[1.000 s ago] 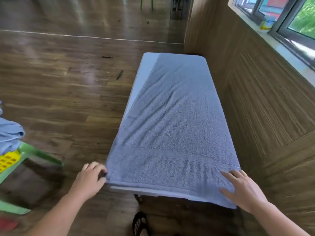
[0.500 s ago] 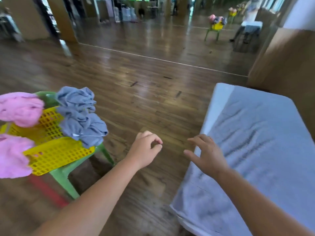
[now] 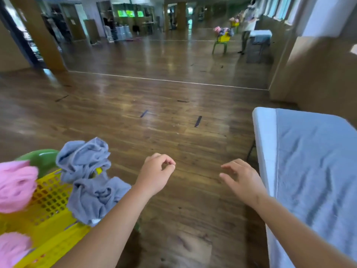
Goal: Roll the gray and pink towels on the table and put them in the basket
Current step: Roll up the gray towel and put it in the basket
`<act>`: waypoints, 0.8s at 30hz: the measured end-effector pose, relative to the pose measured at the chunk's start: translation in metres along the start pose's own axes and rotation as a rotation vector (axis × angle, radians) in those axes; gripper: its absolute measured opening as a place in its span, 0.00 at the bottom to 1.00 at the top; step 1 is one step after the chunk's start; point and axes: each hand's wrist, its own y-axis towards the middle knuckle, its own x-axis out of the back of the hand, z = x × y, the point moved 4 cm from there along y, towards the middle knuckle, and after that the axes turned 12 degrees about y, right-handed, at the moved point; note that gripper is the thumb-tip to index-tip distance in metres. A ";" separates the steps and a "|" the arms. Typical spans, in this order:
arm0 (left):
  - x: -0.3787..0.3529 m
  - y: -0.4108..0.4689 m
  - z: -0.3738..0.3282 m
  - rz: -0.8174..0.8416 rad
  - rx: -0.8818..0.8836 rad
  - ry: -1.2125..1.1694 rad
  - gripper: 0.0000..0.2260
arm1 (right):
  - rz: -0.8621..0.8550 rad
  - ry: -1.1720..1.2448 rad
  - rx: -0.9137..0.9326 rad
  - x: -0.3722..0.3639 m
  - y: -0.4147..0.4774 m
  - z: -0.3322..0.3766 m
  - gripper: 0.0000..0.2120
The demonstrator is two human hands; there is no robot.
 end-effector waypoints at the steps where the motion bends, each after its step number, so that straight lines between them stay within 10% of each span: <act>1: -0.010 0.019 -0.005 0.023 -0.031 -0.008 0.05 | -0.029 -0.005 -0.031 0.007 0.009 -0.014 0.12; 24: -0.254 0.435 -0.237 0.425 -0.518 -0.114 0.05 | -0.546 -0.071 -0.489 0.176 0.215 -0.261 0.07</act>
